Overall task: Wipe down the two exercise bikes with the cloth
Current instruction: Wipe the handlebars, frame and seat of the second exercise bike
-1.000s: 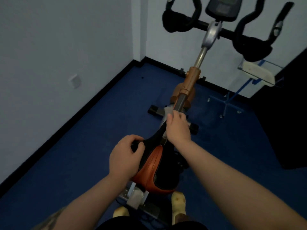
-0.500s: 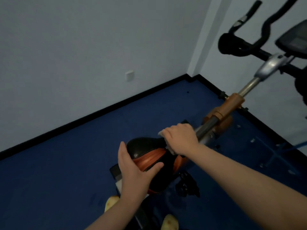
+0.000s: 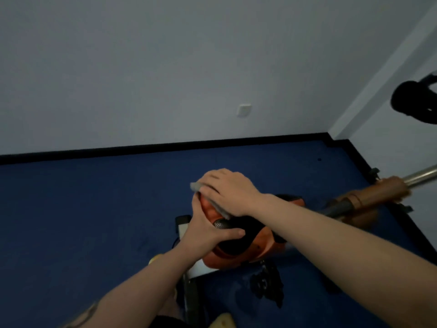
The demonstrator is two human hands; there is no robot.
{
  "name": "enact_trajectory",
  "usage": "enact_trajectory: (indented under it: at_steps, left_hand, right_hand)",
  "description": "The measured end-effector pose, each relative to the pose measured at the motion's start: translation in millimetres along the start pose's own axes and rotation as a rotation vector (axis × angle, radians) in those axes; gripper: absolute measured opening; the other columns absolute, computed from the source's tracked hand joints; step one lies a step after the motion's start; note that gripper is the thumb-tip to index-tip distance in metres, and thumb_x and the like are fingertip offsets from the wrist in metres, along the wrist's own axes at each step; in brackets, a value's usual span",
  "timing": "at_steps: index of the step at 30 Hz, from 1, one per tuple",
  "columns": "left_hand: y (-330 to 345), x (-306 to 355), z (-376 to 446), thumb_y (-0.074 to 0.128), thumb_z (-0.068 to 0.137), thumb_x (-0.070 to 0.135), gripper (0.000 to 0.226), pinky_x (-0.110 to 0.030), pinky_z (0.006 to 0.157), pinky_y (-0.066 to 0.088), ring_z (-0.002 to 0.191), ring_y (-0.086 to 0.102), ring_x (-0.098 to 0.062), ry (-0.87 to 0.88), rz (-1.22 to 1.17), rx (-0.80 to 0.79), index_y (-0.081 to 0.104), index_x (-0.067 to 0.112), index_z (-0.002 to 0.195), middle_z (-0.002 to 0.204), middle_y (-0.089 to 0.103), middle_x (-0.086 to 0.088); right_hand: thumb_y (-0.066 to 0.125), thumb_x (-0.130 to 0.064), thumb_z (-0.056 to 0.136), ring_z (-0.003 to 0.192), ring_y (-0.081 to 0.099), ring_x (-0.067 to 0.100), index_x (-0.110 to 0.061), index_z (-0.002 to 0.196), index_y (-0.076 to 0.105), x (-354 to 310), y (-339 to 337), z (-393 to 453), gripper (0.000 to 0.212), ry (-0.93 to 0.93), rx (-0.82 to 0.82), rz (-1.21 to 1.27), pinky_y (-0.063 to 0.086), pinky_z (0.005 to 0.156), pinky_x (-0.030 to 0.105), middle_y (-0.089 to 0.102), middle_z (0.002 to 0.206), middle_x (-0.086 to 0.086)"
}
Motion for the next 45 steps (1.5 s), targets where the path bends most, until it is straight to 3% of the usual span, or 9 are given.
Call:
enact_trajectory:
  at_steps: [7,11,17,21,26,31,36,41,45]
  left_hand:
    - [-3.6,-8.7,2.3,0.093,0.055,0.037,0.108,-0.014,0.074,0.043,0.099,0.052,0.005,-0.073,0.057,0.015,0.021,0.025,0.134,0.116,0.049,0.015]
    - [-2.4,-9.9,4.1,0.094,0.05,0.044,0.107,-0.01,0.077,0.045,0.105,0.055,0.001,-0.04,0.1,0.022,0.023,0.028,0.129,0.114,0.054,0.018]
    - [-0.7,-21.0,9.0,0.096,0.042,0.046,0.111,-0.033,0.091,0.053,0.105,0.06,-0.007,-0.091,0.01,0.004,0.03,0.024,0.128,0.119,0.057,0.005]
    - [2.4,-18.8,9.0,0.093,0.038,0.052,0.118,-0.03,0.097,0.051,0.112,0.058,-0.004,-0.041,0.006,-0.003,0.027,0.03,0.133,0.124,0.055,0.012]
    - [-1.0,-23.8,5.8,0.094,0.039,0.05,0.11,-0.037,0.095,0.052,0.105,0.06,-0.008,-0.128,0.025,-0.014,0.031,0.027,0.126,0.116,0.058,0.008]
    - [0.4,-15.8,6.6,0.093,0.041,0.053,0.118,-0.033,0.096,0.052,0.111,0.059,-0.006,-0.061,0.059,-0.028,0.025,0.03,0.135,0.124,0.056,0.01]
    - [-4.2,-14.2,4.7,0.095,0.051,0.041,0.108,-0.033,0.095,0.051,0.11,0.056,-0.009,-0.15,0.077,-0.079,0.024,0.024,0.13,0.123,0.05,0.005]
    - [-4.7,-10.0,7.6,0.093,0.043,0.053,0.119,-0.036,0.101,0.048,0.116,0.051,-0.01,-0.164,0.161,-0.152,0.018,0.032,0.132,0.127,0.043,0.007]
    - [-8.1,3.3,7.7,0.092,0.048,0.049,0.107,-0.026,0.094,0.05,0.116,0.052,-0.007,-0.071,0.136,-0.181,0.022,0.038,0.128,0.135,0.041,0.005]
  right_hand:
    - [0.028,-0.058,0.098,0.101,0.057,0.007,-0.043,0.104,0.067,14.5,5.7,30.1,0.042,0.108,-0.227,0.188,0.042,0.081,0.032,0.07,0.094,-0.015]
    - [0.036,-0.063,0.094,0.105,0.051,0.011,-0.04,0.101,0.068,-20.8,4.8,19.1,0.04,-0.252,-0.138,-0.117,0.043,0.084,0.038,0.062,0.112,-0.016]
    - [0.042,-0.062,0.092,0.097,0.059,0.011,-0.042,0.092,0.068,8.0,5.1,35.4,0.033,0.004,-0.257,0.146,0.047,0.088,0.036,0.067,0.095,-0.015]
    - [0.041,-0.06,0.092,0.1,0.055,0.012,-0.036,0.097,0.071,-28.0,9.6,26.5,0.039,-0.294,-0.174,-0.163,0.045,0.086,0.039,0.065,0.106,-0.014]
    - [0.043,-0.061,0.091,0.092,0.059,0.01,-0.043,0.098,0.072,19.0,4.0,36.6,0.034,0.064,-0.264,0.293,0.046,0.097,0.039,0.064,0.065,-0.026]
    - [0.042,-0.06,0.091,0.096,0.055,0.01,-0.037,0.089,0.069,-25.2,6.2,23.6,0.035,-0.262,-0.11,-0.107,0.045,0.082,0.038,0.065,0.1,-0.016]
    - [0.036,-0.053,0.099,0.117,0.055,0.013,-0.047,0.107,0.064,34.9,-1.3,18.3,0.029,0.118,-0.167,0.439,0.038,0.096,0.028,0.066,0.12,-0.011]
    - [0.023,-0.057,0.1,0.123,0.049,0.017,-0.038,0.14,0.041,24.5,1.5,-7.7,0.048,0.094,-0.027,0.076,0.043,0.092,0.039,0.051,0.137,-0.007]
    - [0.017,-0.057,0.1,0.117,0.054,0.022,-0.041,0.136,0.048,68.4,5.5,-13.8,0.05,0.259,-0.069,0.219,0.042,0.085,0.038,0.056,0.134,-0.004]
Point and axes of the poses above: each hand's wrist, its own z-axis towards the middle knuckle, its own y-axis out of the palm, x = y × z, the point moved 8 cm from there along z, towards the middle knuckle
